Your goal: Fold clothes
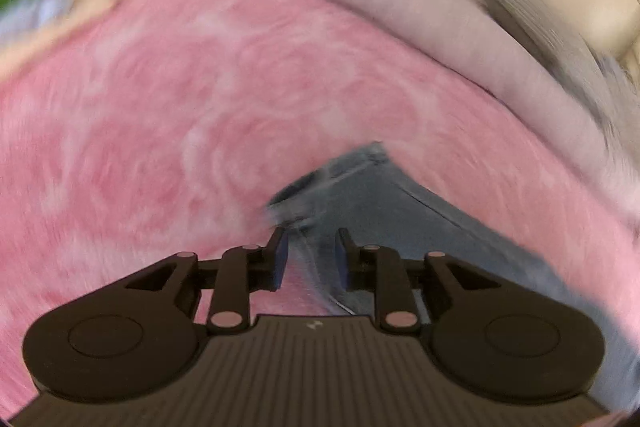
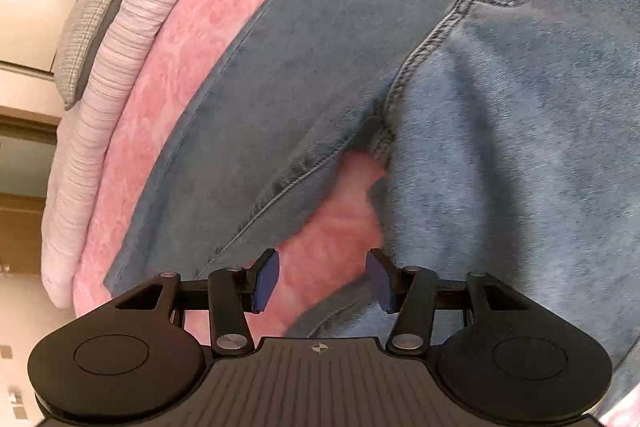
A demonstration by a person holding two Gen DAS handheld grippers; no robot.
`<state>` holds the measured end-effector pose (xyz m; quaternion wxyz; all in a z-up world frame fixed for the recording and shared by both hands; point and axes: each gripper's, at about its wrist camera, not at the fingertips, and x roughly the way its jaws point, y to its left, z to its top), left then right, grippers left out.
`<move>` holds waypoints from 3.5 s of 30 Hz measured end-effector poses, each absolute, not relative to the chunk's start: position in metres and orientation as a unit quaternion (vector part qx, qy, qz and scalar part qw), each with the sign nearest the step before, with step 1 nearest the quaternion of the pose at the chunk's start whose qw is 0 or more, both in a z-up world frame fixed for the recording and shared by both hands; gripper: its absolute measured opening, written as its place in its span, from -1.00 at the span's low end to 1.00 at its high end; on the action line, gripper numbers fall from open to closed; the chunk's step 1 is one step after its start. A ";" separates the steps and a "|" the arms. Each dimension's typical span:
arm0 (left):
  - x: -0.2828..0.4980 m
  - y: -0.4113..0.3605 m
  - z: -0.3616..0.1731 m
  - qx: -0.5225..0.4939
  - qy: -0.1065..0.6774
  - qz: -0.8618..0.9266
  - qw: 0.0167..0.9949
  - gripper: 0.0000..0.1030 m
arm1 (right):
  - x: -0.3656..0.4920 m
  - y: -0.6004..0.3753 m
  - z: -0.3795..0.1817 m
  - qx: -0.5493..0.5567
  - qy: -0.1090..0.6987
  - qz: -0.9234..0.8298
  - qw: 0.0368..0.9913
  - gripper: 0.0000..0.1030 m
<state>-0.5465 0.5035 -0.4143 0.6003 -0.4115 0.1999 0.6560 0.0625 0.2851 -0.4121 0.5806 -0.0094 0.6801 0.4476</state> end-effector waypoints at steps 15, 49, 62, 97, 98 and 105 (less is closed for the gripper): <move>-0.558 0.594 -0.448 -0.381 0.308 0.592 0.640 -0.30 | 0.067 0.330 -0.396 -0.003 0.621 0.461 0.634 0.01; -0.488 0.347 -0.404 -0.385 0.247 0.689 0.562 -0.55 | 0.159 0.216 -0.366 -0.087 0.519 0.437 0.729 0.01; -0.402 0.140 -0.399 -0.477 0.164 0.715 0.484 -0.56 | 0.338 0.083 -0.429 0.164 0.614 0.357 0.684 0.01; -0.307 0.284 -0.398 -0.315 0.339 0.433 0.773 -0.45 | 0.185 0.175 -0.390 -0.118 0.546 0.494 0.666 -0.28; -0.295 0.292 -0.401 -0.312 0.339 0.410 0.787 -0.43 | 0.180 0.183 -0.390 -0.124 0.544 0.504 0.660 -0.28; -0.205 0.336 -0.437 -0.302 0.381 0.260 0.834 -0.41 | 0.142 0.230 -0.400 -0.162 0.543 0.546 0.618 -0.28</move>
